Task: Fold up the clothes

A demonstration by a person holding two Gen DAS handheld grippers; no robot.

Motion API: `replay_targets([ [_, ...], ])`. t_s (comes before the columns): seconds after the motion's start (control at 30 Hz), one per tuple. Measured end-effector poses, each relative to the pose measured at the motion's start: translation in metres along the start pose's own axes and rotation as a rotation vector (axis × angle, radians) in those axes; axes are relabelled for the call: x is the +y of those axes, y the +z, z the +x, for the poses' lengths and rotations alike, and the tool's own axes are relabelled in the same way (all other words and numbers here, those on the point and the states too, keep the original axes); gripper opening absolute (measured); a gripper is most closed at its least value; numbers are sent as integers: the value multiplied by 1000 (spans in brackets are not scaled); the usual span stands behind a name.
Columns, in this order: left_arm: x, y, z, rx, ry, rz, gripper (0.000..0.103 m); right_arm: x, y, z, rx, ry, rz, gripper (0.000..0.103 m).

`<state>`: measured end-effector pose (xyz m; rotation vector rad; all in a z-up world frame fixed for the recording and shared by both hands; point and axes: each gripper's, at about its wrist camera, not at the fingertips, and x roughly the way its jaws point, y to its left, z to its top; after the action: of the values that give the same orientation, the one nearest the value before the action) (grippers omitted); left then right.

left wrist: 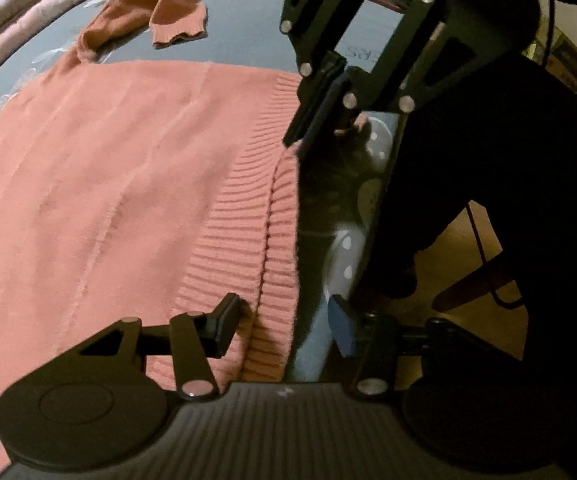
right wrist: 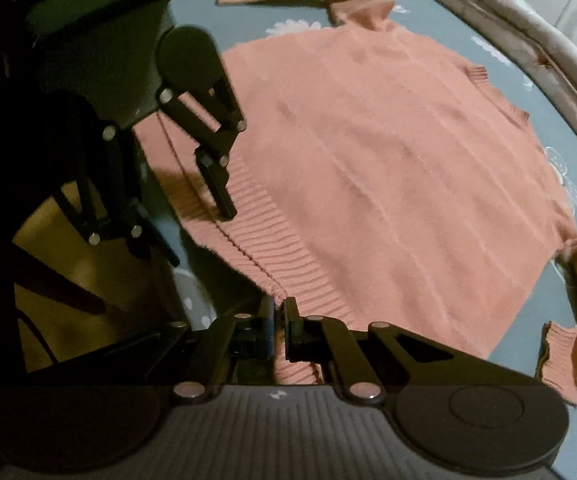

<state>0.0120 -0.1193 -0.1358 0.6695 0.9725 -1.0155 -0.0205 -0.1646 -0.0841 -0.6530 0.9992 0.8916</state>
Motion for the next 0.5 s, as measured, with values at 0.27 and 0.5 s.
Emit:
replay_targets([
  [0.27, 7, -7, -1, 23, -32, -62, 35, 31, -25, 30, 241, 178, -83, 1],
  [0.5, 14, -15, -16, 48, -45, -98, 36, 20, -13, 12, 90, 51, -9, 15],
])
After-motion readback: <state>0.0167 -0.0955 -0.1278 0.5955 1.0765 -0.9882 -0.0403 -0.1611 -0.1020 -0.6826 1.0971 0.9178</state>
